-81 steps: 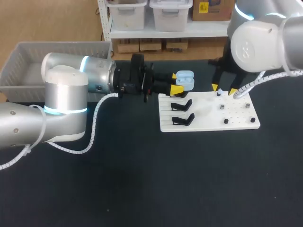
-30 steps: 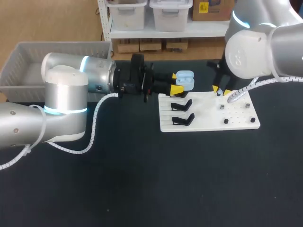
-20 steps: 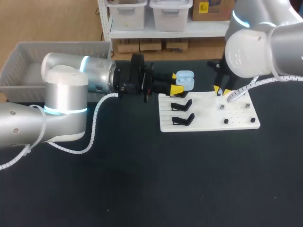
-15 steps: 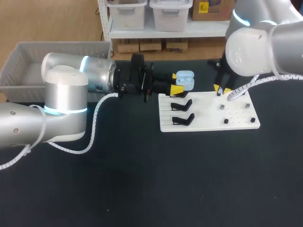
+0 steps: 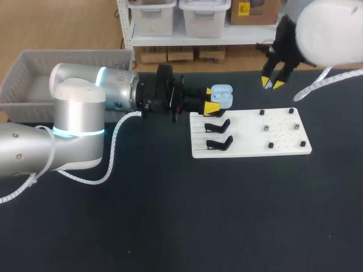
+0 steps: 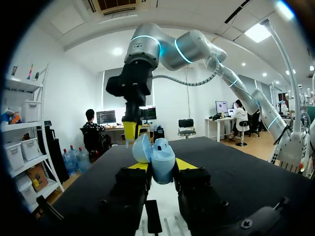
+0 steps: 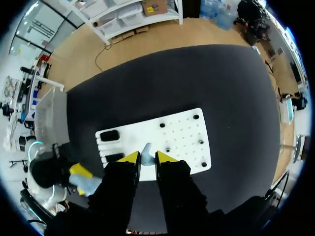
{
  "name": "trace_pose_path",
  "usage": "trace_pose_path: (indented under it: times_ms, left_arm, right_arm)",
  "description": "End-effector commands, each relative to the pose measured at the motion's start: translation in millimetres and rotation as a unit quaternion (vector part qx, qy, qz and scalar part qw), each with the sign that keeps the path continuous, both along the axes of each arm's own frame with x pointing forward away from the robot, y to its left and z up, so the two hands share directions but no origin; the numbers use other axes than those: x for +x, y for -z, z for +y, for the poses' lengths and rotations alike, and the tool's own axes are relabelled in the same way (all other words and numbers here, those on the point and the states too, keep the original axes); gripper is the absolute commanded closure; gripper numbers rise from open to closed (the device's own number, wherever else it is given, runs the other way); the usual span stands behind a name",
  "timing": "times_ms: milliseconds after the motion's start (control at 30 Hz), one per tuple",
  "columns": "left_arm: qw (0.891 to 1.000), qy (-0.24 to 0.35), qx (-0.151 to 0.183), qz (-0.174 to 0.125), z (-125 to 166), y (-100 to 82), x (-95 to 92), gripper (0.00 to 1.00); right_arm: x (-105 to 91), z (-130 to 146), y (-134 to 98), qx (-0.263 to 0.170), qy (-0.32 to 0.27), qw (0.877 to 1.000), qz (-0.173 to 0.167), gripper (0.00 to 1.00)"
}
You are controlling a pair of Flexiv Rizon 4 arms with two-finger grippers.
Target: Pick up each earbud case from the left stands, insert the matching earbuds, close the lid, and place the case in the box.
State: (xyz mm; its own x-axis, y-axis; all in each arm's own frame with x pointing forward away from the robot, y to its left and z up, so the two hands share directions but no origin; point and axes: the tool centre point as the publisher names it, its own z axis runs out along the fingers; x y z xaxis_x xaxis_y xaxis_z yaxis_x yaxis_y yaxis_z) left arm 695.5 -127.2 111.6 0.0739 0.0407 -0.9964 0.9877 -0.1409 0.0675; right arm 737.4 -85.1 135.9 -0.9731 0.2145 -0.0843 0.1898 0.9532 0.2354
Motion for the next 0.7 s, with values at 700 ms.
trace_pose_path:
  times_ms: [700]
  left_arm:
    - [1.0,-0.003,-0.001,-0.002,0.0,0.9,-1.9,1.0]
  right_arm:
    - [-79.5,94.1,-87.3,-0.018,-0.174,0.985,-0.002,1.0]
